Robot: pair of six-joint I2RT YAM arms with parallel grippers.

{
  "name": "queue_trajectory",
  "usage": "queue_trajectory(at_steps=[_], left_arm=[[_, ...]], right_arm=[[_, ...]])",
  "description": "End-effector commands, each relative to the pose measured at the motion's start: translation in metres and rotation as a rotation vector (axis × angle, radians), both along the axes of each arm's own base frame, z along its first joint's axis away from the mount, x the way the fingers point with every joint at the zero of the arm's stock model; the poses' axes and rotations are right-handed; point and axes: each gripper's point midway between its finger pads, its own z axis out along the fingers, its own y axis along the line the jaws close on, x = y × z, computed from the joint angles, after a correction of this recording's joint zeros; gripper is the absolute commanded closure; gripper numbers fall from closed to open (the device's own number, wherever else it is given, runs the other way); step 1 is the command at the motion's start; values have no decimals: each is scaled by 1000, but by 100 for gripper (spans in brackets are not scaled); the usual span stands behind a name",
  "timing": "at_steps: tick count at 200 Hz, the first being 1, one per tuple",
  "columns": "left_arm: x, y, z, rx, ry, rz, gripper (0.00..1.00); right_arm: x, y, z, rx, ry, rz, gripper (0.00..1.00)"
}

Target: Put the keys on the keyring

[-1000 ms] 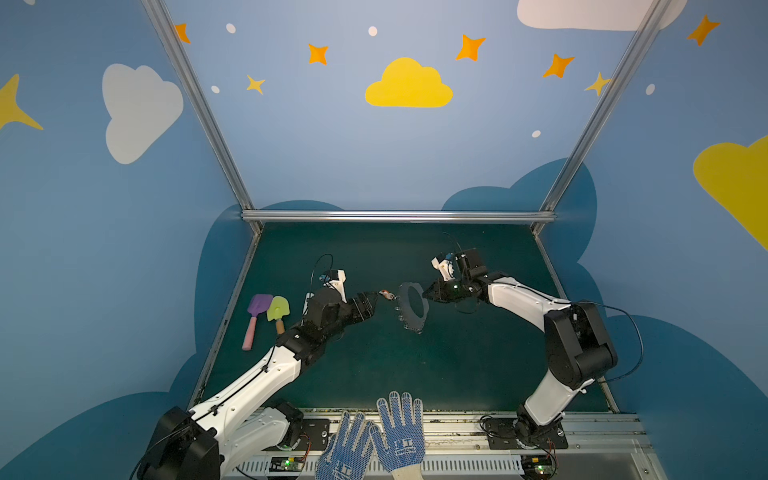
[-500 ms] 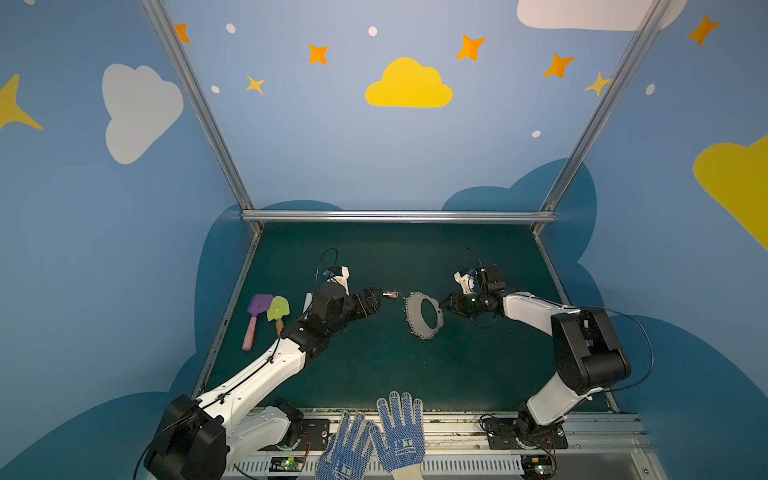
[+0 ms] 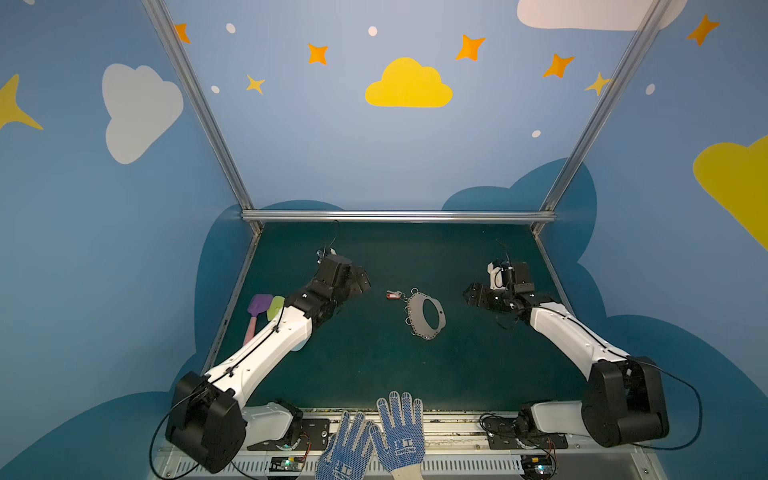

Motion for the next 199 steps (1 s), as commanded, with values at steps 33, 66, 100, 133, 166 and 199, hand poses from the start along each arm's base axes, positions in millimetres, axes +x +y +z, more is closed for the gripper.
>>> queue_trajectory(at_steps=[33,66,100,133,166,199], left_arm=[[25,82,-37,515,-19,86,0],[41,120,-72,635,-7,99,0],[49,135,-97,674,-11,80,0],[48,127,-114,571,-91,-21,0],[37,130,-112,436,-149,-67,0],[28,144,-117,309,-295,-28,0]], right_arm=[[16,-74,24,-424,-285,-194,9],[20,-94,7,-530,-351,-257,8],[33,-87,-13,-561,-412,-200,8],[43,-57,-12,-490,-539,-30,8],[41,-60,-22,-328,-576,16,8],[47,-65,-29,-265,-545,28,5]])
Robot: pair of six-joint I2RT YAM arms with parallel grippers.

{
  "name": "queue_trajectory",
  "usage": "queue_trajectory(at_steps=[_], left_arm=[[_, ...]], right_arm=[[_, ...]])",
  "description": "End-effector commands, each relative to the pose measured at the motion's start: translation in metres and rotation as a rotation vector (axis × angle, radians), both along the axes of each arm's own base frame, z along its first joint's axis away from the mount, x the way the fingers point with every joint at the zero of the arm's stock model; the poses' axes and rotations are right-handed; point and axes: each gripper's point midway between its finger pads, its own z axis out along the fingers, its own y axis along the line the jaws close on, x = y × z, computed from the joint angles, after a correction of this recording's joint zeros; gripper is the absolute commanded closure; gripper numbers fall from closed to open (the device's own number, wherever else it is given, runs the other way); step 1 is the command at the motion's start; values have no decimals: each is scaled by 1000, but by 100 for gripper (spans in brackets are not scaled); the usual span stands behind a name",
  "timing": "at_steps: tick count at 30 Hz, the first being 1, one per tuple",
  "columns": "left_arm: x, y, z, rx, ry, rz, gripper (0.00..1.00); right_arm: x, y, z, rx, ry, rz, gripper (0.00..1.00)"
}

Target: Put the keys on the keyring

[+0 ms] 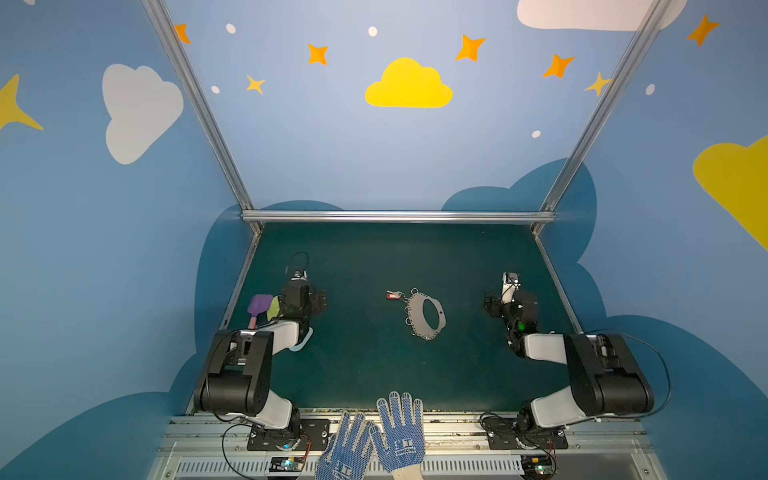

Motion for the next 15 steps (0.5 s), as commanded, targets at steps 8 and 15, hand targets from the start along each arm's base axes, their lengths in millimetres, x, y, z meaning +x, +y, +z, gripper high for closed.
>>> queue_trajectory(at_steps=[8,15], left_arm=[[8,-14,17,-59,-114,-70,0],[7,-14,16,-58,-114,-72,0]], right_arm=[[9,18,19,67,-60,93,5],[8,18,19,69,-50,97,5]])
